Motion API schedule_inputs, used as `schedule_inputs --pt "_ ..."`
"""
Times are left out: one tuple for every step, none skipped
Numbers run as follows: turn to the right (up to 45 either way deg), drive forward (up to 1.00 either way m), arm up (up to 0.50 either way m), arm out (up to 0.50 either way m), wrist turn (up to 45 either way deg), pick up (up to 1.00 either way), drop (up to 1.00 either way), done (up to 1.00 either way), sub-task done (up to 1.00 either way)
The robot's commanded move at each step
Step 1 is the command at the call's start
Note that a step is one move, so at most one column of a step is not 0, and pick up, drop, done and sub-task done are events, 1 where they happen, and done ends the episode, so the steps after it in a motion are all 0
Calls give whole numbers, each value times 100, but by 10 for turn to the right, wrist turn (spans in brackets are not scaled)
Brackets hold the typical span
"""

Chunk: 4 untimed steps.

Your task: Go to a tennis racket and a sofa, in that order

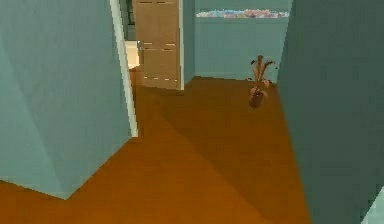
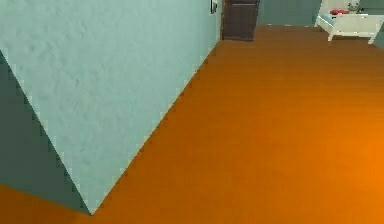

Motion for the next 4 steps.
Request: schedule_inputs --pt "0 100 0 0 0 0 0 0 0" --pt "-30 0 0 0 0 0 0 0 0" --pt "0 100 0 0 0 0 0 0 0" --pt "0 40 0 0 0 0 0 0 0"
